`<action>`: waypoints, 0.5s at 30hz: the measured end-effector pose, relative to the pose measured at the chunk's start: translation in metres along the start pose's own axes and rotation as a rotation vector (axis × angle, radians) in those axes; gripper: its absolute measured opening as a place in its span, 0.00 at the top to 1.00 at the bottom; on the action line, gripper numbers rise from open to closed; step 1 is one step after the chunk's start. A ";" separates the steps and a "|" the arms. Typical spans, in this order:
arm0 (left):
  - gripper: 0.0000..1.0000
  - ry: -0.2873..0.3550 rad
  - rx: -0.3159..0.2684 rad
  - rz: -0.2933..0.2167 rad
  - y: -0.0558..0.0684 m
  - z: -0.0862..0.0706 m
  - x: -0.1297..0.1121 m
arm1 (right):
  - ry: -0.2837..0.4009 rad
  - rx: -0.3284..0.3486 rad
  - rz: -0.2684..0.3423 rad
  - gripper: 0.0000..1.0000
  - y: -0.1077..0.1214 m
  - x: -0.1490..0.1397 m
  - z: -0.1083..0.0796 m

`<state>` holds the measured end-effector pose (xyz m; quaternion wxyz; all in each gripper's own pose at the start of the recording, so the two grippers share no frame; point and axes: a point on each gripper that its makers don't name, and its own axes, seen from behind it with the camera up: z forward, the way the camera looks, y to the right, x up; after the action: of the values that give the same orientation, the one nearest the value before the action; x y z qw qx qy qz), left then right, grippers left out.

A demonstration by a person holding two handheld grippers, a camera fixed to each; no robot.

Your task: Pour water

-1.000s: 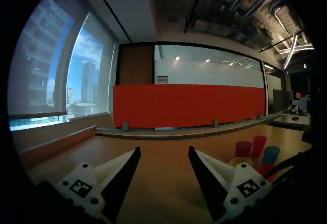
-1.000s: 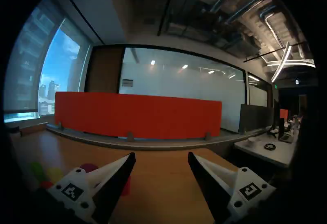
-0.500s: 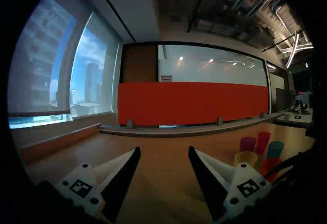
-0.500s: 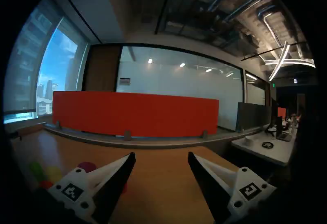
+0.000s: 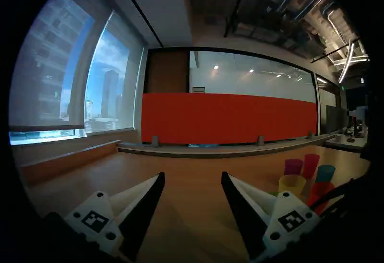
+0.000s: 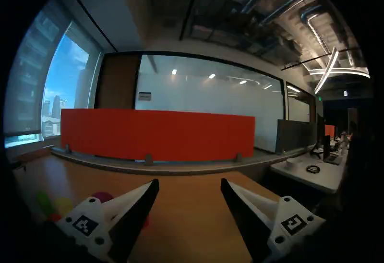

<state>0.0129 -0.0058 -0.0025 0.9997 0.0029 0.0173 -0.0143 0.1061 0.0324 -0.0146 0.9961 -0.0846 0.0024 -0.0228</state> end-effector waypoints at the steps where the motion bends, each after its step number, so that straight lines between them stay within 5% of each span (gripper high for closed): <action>1: 0.14 -0.001 0.000 0.000 0.000 0.000 -0.001 | 0.001 0.001 0.001 0.01 0.000 0.001 0.000; 15: 0.14 -0.034 0.001 0.026 0.002 0.003 -0.013 | 0.004 0.012 0.003 0.01 -0.008 0.005 0.000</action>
<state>-0.0003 -0.0030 0.0014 1.0000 0.0035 0.0004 -0.0013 0.1103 0.0241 -0.0131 0.9967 -0.0786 0.0044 -0.0214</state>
